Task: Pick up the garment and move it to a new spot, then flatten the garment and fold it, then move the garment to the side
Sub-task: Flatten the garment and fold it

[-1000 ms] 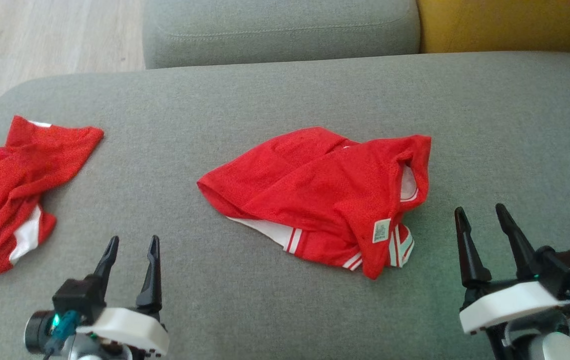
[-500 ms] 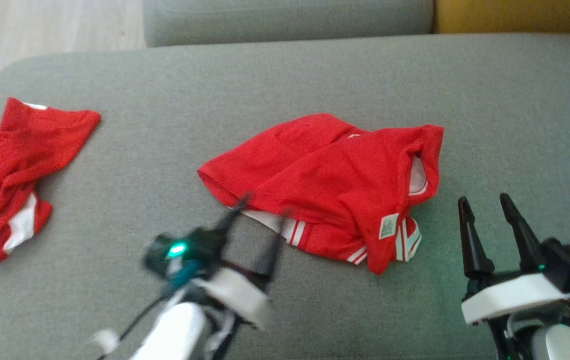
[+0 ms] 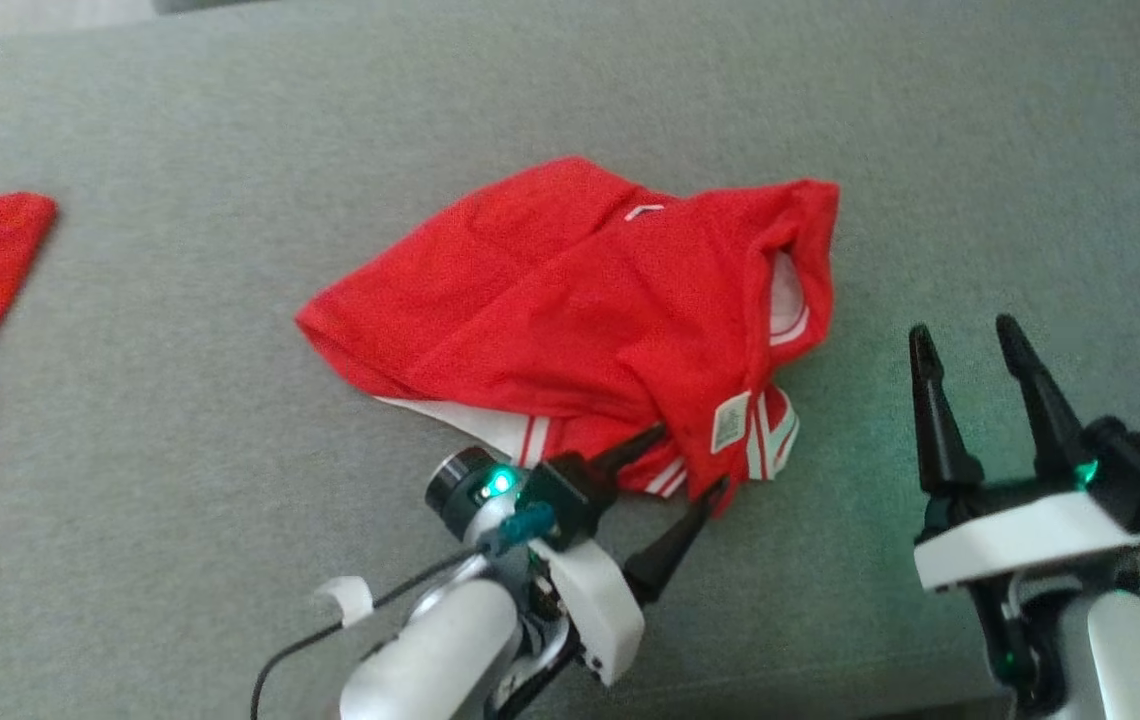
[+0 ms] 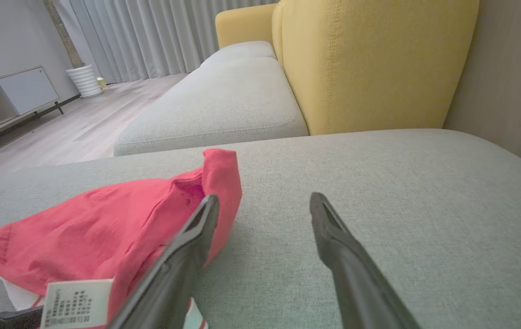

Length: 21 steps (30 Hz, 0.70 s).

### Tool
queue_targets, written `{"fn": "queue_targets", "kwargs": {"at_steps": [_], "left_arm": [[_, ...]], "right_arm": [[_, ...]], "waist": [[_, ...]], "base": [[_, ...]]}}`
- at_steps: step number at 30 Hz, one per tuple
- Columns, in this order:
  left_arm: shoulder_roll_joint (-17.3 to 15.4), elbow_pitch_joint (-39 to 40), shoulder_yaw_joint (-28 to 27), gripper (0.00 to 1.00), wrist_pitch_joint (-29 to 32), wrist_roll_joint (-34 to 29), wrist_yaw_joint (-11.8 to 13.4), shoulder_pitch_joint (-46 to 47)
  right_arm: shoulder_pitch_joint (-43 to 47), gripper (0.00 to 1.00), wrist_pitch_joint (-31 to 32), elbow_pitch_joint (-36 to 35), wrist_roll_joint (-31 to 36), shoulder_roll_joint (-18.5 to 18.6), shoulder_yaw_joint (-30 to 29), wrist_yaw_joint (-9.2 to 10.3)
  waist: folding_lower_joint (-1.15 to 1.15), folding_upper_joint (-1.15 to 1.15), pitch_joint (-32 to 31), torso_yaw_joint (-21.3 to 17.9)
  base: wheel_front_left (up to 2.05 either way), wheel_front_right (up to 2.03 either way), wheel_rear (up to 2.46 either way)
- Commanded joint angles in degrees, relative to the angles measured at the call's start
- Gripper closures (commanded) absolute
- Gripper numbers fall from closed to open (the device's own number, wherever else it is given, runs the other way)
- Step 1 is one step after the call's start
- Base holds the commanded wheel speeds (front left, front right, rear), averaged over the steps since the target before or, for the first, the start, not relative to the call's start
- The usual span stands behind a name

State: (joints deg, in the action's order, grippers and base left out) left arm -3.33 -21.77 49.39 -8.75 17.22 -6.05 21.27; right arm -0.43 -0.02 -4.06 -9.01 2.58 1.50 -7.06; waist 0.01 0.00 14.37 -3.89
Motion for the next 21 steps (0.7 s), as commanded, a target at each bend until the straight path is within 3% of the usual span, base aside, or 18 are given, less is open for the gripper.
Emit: {"fn": "queue_targets", "kwargs": {"at_steps": [1,4,5,6,7,16,21], "left_arm": [[0.43,1.09,-0.99,0.0,-0.37,0.67,0.28,2.38],[0.44,-2.18,0.98,0.0,-0.3,4.21,1.62,5.21],[0.44,-2.76,1.42,0.31,-0.39,5.08,1.97,5.84],[0.44,-3.43,1.89,0.91,-0.21,5.88,2.4,6.37],[0.44,-4.1,2.32,1.0,-0.05,6.6,2.84,6.84],[0.0,-3.95,1.09,1.0,-3.75,9.47,6.39,9.48],[-4.59,2.82,-2.53,1.0,-3.7,10.15,9.07,8.88]], "right_arm": [[-2.35,0.0,-0.56,-2.28,-0.31,0.3,1.43,-0.43],[-3.46,0.0,-1.25,-1.85,-0.91,0.3,1.65,-0.43],[-3.58,0.0,-1.42,-1.68,-1.01,0.3,1.6,-0.43],[-3.67,0.0,-1.57,-1.48,-1.12,0.3,1.53,-0.43],[-3.75,0.0,-1.71,-1.3,-1.21,0.3,1.46,-0.43],[-3.63,0.0,-2.51,0.6,-1.93,0.3,0.56,-0.43],[-3.04,0.0,-2.5,1.45,-2.4,0.3,0.21,-0.43]], "waist": [[-0.01,0.0,1.95,-1.81],[-0.01,0.0,3.25,-2.88],[-0.01,0.0,3.38,-2.96],[-0.01,0.0,3.49,-2.99],[-0.01,0.0,3.55,-2.96],[-0.01,0.0,1.01,-0.76],[-0.01,0.0,-1.27,1.18]], "base": [[0.0,0.0,0.0],[0.0,0.0,0.0],[0.0,0.0,0.0],[0.0,0.0,0.0],[0.0,0.0,0.0],[0.0,0.0,0.0],[0.0,0.0,0.0]]}}
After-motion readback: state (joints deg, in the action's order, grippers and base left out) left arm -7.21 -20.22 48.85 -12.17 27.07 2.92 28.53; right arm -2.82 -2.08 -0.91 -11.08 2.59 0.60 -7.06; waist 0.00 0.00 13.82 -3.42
